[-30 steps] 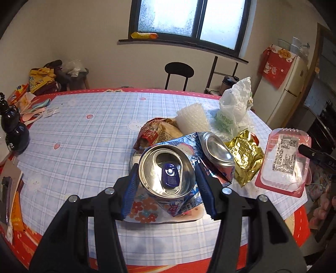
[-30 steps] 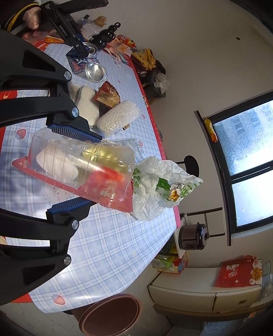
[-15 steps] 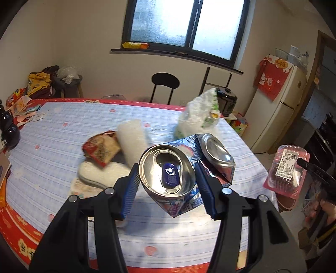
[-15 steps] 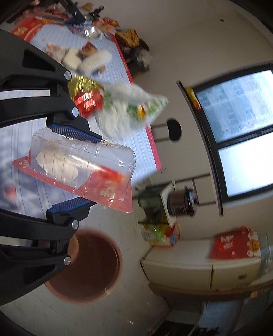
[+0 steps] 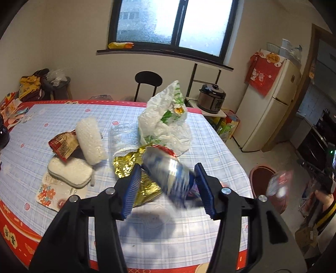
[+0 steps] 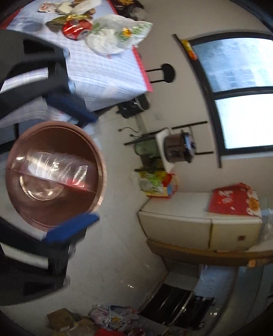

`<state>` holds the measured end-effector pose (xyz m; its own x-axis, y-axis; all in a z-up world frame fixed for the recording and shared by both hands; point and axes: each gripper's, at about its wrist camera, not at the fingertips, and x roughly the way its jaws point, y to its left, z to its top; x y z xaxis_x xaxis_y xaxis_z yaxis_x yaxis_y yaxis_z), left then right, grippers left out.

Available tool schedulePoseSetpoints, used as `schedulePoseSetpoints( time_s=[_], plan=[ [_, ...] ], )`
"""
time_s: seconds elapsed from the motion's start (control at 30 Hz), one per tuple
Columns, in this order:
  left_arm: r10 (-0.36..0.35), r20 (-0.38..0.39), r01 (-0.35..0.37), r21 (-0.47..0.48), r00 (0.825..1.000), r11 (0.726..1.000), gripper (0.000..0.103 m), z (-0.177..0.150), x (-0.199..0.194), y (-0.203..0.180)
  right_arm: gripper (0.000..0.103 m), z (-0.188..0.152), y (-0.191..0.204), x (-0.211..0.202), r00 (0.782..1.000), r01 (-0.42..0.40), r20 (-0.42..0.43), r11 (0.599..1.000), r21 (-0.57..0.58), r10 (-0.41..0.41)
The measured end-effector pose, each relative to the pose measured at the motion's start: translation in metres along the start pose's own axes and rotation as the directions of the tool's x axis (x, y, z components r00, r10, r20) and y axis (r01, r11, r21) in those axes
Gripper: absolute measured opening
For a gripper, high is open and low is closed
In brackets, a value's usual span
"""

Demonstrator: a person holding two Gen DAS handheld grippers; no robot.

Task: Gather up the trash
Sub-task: 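Carry the crushed can over the brown bin and open the left tool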

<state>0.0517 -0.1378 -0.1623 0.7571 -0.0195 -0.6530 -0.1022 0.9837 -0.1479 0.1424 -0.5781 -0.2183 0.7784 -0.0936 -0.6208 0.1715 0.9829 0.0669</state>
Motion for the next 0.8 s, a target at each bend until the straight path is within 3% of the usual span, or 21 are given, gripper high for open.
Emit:
schedulePoseSetpoints(
  time_s=[0.07, 0.2, 0.43, 0.5, 0.57, 0.6, 0.7, 0.8],
  plan=[
    [-0.014, -0.001, 0.014, 0.023, 1.000, 1.000, 0.044, 0.003, 0.002, -0.010, 0.098, 0.003, -0.006, -0.006, 1.000, -0.014, 0.023, 1.000, 0.016, 0.013],
    [-0.037, -0.013, 0.038, 0.054, 0.999, 0.998, 0.042, 0.007, 0.016, -0.031, 0.098, 0.002, -0.014, -0.022, 0.998, -0.050, 0.038, 0.998, 0.044, 0.048],
    [-0.067, -0.079, 0.069, 0.021, 0.995, 0.997, 0.037, 0.006, 0.045, -0.028, 0.098, -0.004, -0.018, -0.049, 0.997, -0.065, 0.041, 0.996, 0.055, 0.063],
    [-0.118, -0.126, 0.123, 0.029, 0.985, 0.992, 0.042, 0.001, 0.056, -0.031, 0.098, -0.007, -0.019, -0.052, 0.997, -0.074, 0.032, 0.995, 0.068, 0.072],
    [-0.174, -0.164, 0.183, 0.045, 0.971, 0.982, 0.065, -0.008, 0.070, -0.037, 0.098, -0.011, -0.017, -0.057, 0.997, -0.075, 0.032, 0.995, 0.073, 0.072],
    [-0.194, -0.195, 0.211, 0.067, 0.961, 0.975, 0.066, -0.016, 0.081, -0.040, 0.098, -0.014, -0.016, -0.059, 0.997, -0.073, 0.031, 0.994, 0.075, 0.071],
    [-0.163, -0.279, 0.208, 0.139, 0.946, 0.968, 0.068, -0.038, 0.110, -0.050, 0.098, -0.021, -0.016, -0.063, 0.997, -0.075, 0.007, 0.994, 0.081, 0.075],
    [-0.137, -0.356, 0.238, 0.256, 0.924, 0.937, 0.080, -0.069, 0.133, -0.070, 0.098, -0.028, -0.018, -0.067, 0.998, -0.055, -0.019, 0.996, 0.067, 0.057]
  ],
)
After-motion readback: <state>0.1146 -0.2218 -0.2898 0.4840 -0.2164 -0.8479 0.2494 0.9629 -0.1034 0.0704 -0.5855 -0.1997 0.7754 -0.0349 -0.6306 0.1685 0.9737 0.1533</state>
